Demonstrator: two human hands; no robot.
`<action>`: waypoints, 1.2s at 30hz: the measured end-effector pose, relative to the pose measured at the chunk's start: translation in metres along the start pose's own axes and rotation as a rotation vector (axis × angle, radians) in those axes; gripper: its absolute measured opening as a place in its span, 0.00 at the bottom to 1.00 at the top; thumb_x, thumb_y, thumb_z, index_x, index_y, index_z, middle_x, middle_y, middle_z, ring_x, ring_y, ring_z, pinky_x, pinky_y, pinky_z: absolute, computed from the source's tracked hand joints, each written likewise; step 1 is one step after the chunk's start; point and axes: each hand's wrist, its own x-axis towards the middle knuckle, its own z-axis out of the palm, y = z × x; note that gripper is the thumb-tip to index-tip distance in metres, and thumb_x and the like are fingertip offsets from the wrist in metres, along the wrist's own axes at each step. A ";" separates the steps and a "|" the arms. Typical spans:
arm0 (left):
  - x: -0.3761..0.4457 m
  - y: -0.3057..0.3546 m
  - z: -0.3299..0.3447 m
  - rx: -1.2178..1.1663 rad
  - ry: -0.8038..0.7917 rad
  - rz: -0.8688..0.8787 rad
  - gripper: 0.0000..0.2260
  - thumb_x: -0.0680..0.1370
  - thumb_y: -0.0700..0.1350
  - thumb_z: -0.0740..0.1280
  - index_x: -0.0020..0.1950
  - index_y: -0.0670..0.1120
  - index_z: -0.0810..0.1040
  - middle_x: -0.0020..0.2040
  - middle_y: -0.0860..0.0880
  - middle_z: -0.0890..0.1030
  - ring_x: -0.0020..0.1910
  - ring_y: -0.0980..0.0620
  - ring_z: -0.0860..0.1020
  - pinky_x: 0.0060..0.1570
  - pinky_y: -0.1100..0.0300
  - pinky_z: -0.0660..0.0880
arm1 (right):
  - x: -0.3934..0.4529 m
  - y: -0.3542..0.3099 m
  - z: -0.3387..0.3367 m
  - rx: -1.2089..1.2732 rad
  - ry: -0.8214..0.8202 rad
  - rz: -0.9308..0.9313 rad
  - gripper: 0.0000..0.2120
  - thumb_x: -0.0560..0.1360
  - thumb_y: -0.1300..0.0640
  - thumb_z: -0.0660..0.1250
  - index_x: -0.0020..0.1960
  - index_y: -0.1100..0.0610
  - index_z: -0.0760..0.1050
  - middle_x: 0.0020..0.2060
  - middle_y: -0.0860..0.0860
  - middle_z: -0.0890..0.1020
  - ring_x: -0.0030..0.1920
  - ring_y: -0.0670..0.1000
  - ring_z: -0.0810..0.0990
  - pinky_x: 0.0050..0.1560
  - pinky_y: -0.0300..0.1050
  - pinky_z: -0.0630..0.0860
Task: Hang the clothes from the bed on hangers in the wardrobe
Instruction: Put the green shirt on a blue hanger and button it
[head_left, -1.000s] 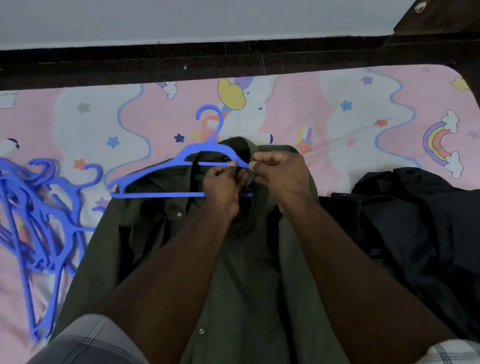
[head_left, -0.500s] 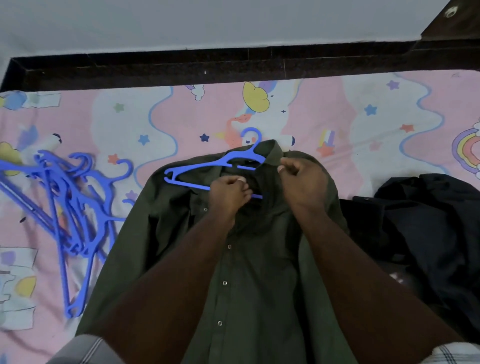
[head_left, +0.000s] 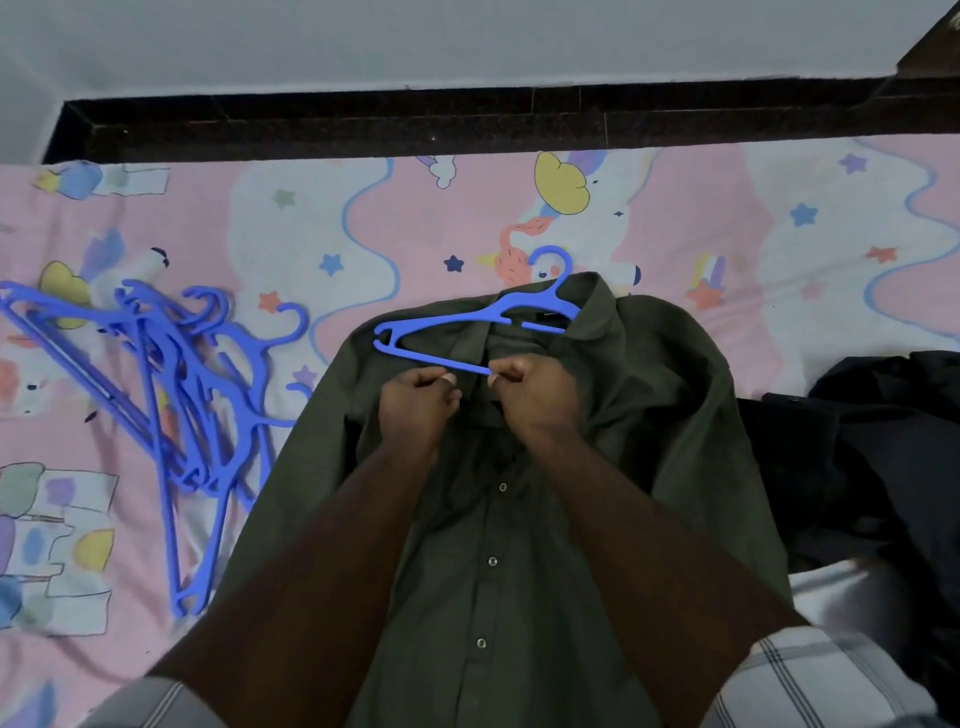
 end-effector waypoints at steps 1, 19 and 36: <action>0.005 -0.002 0.002 0.063 0.014 0.028 0.01 0.76 0.40 0.72 0.46 0.45 0.81 0.39 0.45 0.84 0.42 0.46 0.84 0.50 0.50 0.83 | 0.006 -0.003 -0.002 -0.086 -0.011 -0.061 0.11 0.77 0.57 0.68 0.58 0.54 0.84 0.55 0.49 0.86 0.57 0.50 0.82 0.62 0.43 0.76; 0.027 0.007 -0.015 -0.005 0.120 -0.135 0.07 0.81 0.44 0.65 0.46 0.42 0.79 0.31 0.47 0.77 0.27 0.52 0.73 0.26 0.64 0.68 | 0.036 -0.009 -0.008 -0.601 -0.191 -0.384 0.13 0.75 0.61 0.65 0.57 0.55 0.83 0.54 0.55 0.84 0.56 0.58 0.80 0.58 0.51 0.76; -0.020 0.119 -0.017 -0.311 -0.163 0.083 0.03 0.80 0.39 0.67 0.47 0.43 0.79 0.38 0.47 0.84 0.36 0.50 0.83 0.37 0.61 0.80 | 0.005 -0.013 -0.027 -0.703 -0.275 -0.399 0.11 0.76 0.61 0.64 0.55 0.59 0.81 0.53 0.57 0.83 0.56 0.60 0.80 0.54 0.49 0.74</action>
